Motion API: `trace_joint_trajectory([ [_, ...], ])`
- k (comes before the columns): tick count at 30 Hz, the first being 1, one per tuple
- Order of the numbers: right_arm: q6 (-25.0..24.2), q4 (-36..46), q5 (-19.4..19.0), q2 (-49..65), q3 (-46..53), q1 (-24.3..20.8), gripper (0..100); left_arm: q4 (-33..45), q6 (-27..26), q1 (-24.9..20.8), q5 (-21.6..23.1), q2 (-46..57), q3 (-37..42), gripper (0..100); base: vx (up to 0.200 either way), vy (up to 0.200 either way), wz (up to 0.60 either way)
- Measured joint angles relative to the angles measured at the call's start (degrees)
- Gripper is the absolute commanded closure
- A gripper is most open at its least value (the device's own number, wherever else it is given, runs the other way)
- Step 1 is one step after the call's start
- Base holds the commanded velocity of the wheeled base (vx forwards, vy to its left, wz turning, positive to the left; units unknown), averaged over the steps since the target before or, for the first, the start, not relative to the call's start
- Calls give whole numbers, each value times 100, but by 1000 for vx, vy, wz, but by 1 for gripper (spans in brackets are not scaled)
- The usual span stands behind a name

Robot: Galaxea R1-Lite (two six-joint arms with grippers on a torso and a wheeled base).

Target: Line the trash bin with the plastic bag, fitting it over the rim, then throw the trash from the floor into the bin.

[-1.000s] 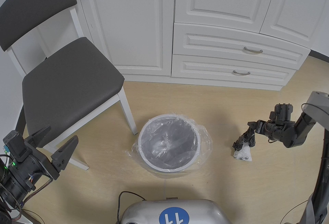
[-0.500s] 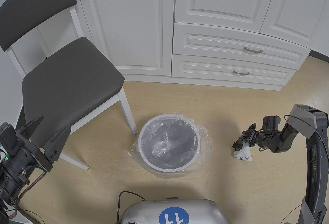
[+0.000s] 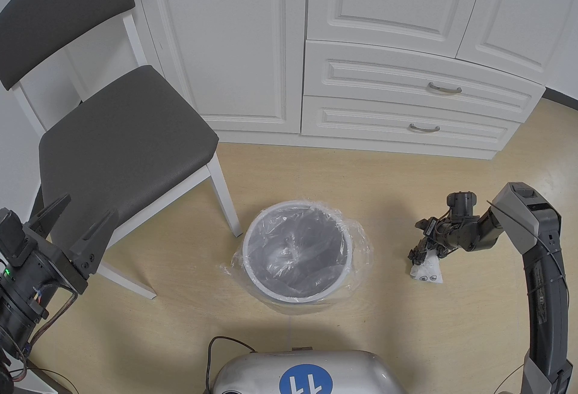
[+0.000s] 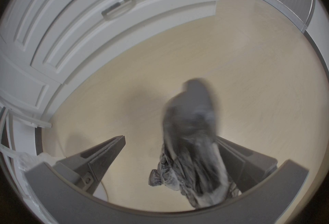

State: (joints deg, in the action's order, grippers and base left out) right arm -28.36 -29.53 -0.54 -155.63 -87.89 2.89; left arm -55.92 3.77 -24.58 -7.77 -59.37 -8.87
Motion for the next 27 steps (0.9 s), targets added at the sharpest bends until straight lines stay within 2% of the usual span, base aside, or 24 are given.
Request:
trace_joint_trajectory([
  [5, -11, 438, 10, -210, -306, -52, 0, 0, -2, 5, -4, -6, -13, 0, 0, 0, 0],
  [27, -73, 1023, 107, -341, -601, -69, 0, 6, 0, 5, -2, -63, 17, 0, 0, 0, 0],
])
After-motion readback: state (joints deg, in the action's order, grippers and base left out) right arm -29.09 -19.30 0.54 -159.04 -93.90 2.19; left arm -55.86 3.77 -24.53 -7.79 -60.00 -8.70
